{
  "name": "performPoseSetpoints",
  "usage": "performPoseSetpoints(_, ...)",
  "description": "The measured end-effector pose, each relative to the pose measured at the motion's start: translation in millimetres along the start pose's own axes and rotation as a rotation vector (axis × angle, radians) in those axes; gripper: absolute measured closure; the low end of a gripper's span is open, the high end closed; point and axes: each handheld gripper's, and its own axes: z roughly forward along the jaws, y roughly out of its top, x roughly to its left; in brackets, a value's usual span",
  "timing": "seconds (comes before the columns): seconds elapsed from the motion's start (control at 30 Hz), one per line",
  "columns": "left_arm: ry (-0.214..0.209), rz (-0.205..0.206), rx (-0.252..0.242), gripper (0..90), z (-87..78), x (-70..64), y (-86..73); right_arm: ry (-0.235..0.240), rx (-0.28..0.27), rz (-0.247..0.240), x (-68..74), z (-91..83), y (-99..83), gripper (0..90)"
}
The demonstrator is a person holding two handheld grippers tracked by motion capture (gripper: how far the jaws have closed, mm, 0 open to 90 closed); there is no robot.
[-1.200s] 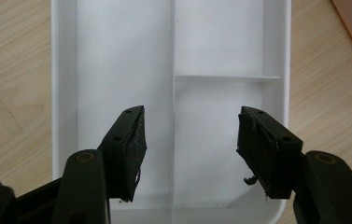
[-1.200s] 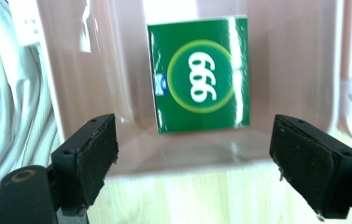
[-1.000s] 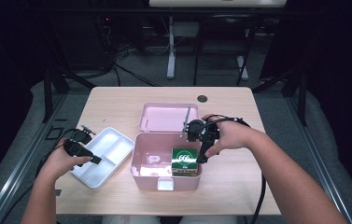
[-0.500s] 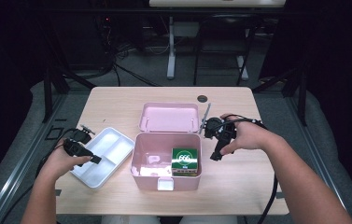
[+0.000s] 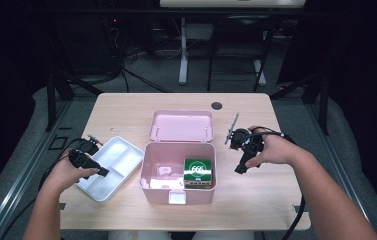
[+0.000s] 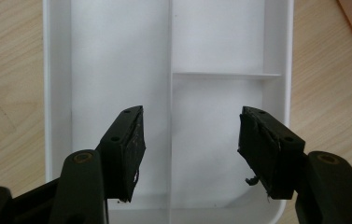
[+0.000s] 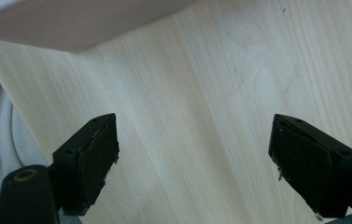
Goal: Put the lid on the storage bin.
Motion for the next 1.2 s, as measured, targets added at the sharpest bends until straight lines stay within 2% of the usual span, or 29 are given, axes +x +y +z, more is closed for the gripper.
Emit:
performPoseSetpoints(0.23,0.004,0.0,-0.004,40.8,0.6,0.9,-0.6,0.0,0.001,0.072,-5.2,20.7,-14.5,16.1)
performPoseSetpoints(0.33,0.005,0.006,-0.001,41.2,1.4,-0.5,-0.5,0.001,-0.022,0.127,-7.7,28.3,-20.6,16.3)
performPoseSetpoints(0.4,0.008,0.009,0.0,41.6,2.0,-1.0,-0.3,0.005,-0.056,0.171,-8.2,33.9,-24.5,16.4)
performPoseSetpoints(0.53,0.026,0.034,0.0,42.6,2.1,-1.8,0.6,-0.005,-0.102,0.249,-6.4,43.6,-31.6,16.8)
performPoseSetpoints(0.6,0.03,0.035,-0.002,43.0,1.9,-2.1,0.9,-0.011,-0.116,0.259,-5.9,45.6,-33.5,17.2)
performPoseSetpoints(0.63,0.028,0.037,-0.003,43.0,1.7,-2.2,1.3,-0.034,-0.139,0.303,-4.9,48.9,-38.0,19.1)
performPoseSetpoints(0.7,0.031,0.047,-0.012,43.2,2.0,-2.6,1.9,-0.057,-0.163,0.352,-5.0,51.0,-42.2,20.1)
performPoseSetpoints(0.8,0.024,0.009,-0.007,44.2,1.9,-2.2,2.1,-0.11,-0.21,0.422,-4.4,54.4,-49.7,21.2)
performPoseSetpoints(0.97,0.033,0.013,-0.007,47.1,4.6,-1.8,3.0,-0.185,-0.281,0.543,1.4,67.3,-62.1,21.7)
performPoseSetpoints(1.0,0.045,0.012,-0.009,47.1,5.7,-1.8,3.4,-0.185,-0.281,0.543,1.4,67.3,-62.1,21.7)
performPoseSetpoints(1.03,0.055,0.012,-0.004,47.8,7.4,-2.0,3.7,-0.195,-0.292,0.568,3.4,70.3,-64.4,21.7)
performPoseSetpoints(1.1,0.07,0.002,0.015,47.9,11.3,-0.3,5.3,-0.194,-0.362,0.613,9.7,76.6,-72.0,21.7)
performPoseSetpoints(1.2,0.085,0.023,0.03,48.0,13.0,2.7,9.2,-0.204,-0.432,0.642,15.9,77.6,-78.0,21.7)
